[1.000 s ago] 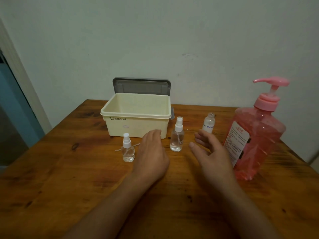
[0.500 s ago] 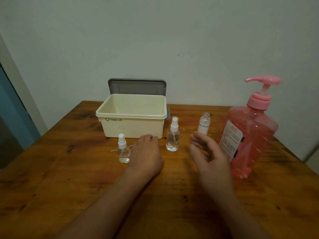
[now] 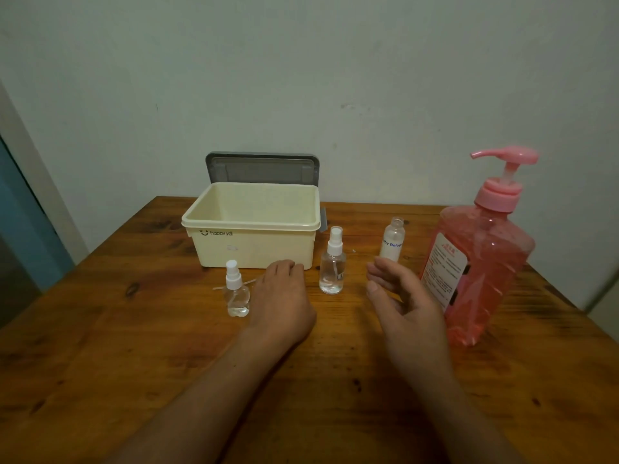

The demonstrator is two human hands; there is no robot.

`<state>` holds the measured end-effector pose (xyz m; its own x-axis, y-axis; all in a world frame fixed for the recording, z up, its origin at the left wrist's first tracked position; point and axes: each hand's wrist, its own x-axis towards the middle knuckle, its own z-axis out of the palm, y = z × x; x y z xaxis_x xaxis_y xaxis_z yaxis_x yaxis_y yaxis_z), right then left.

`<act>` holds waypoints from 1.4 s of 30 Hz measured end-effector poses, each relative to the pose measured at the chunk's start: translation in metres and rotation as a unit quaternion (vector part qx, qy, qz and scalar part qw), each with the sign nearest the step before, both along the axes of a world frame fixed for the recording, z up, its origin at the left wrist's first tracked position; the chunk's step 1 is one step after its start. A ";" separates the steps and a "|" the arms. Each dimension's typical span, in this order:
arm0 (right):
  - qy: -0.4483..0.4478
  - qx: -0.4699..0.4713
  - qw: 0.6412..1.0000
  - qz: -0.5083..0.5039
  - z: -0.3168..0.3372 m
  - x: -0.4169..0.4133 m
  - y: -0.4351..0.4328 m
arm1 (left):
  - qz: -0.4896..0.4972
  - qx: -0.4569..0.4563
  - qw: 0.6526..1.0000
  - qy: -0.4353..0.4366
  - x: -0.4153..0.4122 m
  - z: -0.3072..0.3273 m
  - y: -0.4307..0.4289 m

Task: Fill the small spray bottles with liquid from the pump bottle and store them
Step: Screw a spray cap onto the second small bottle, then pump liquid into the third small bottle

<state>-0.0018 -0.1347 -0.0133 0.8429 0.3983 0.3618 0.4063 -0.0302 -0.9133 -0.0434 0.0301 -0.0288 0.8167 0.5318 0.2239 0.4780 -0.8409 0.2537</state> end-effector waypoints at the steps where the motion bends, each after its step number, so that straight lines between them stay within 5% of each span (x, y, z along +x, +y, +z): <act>1: -0.001 0.000 1.000 -0.001 0.000 0.000 -0.001 | 0.001 -0.002 1.000 -0.003 0.000 0.000 -0.001; 11: -0.018 0.021 1.000 -0.006 0.012 -0.005 -0.005 | 0.002 -0.070 0.976 -0.208 -0.011 0.019 -0.017; 16: -0.069 0.072 0.995 -0.018 0.032 -0.008 -0.017 | -0.114 -0.152 0.934 -0.303 -0.008 0.038 -0.043; 22: -0.161 0.194 0.965 -0.076 0.074 -0.004 -0.042 | -0.202 -0.342 0.875 -0.279 0.025 0.050 -0.077; 29: -0.223 0.260 0.914 -0.217 0.110 0.034 -0.072 | -0.131 -0.438 0.849 -0.265 0.075 0.043 -0.085; 37: -0.052 0.041 0.985 -0.157 0.128 0.071 -0.069 | -0.080 -0.470 0.840 -0.259 0.123 0.018 -0.081; 42: -0.019 -0.029 0.994 -0.104 0.128 0.070 -0.064 | -0.043 -0.471 0.835 -0.282 0.139 0.009 -0.080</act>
